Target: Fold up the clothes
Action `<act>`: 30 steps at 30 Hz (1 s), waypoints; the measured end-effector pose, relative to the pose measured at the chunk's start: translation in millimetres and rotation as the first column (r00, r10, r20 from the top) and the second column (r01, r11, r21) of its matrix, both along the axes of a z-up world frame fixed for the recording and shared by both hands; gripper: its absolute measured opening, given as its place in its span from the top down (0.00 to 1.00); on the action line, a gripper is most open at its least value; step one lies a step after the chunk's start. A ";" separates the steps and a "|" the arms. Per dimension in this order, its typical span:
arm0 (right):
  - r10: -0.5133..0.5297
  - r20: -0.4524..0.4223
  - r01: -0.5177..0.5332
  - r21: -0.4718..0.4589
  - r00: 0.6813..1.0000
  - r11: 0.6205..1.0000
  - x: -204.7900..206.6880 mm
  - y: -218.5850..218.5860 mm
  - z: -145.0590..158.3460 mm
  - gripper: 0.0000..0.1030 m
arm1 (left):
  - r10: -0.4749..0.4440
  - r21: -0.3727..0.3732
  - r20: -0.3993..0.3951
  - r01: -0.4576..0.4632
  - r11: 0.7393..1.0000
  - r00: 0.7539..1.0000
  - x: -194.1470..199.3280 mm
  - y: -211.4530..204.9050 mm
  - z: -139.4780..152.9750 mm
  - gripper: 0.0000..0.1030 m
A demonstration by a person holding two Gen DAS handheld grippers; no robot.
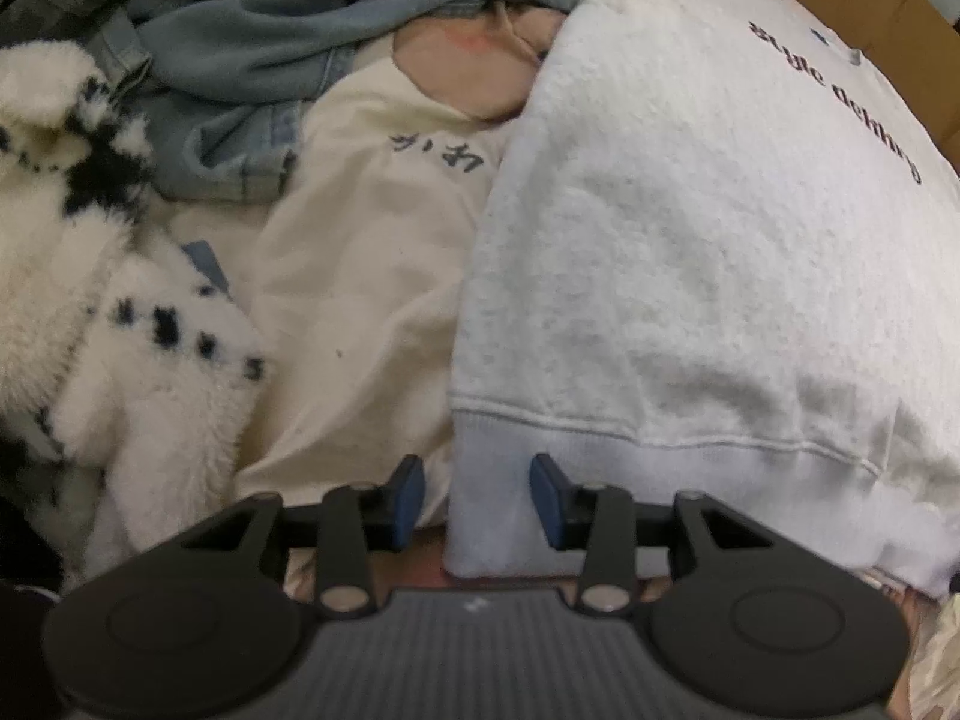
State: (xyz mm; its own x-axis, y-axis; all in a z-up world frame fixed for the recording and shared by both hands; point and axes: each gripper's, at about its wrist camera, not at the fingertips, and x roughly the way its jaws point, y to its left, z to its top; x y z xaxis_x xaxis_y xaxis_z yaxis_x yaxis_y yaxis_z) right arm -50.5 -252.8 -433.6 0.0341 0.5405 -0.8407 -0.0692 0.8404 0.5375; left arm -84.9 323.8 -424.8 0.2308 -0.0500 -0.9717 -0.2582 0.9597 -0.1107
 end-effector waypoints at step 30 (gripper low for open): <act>0.049 -0.108 -0.051 -0.013 0.993 0.999 -19.3 -36.3 38.5 0.95 | -0.114 -0.038 0.017 0.114 0.993 0.993 -6.0 0.0 70.6 0.96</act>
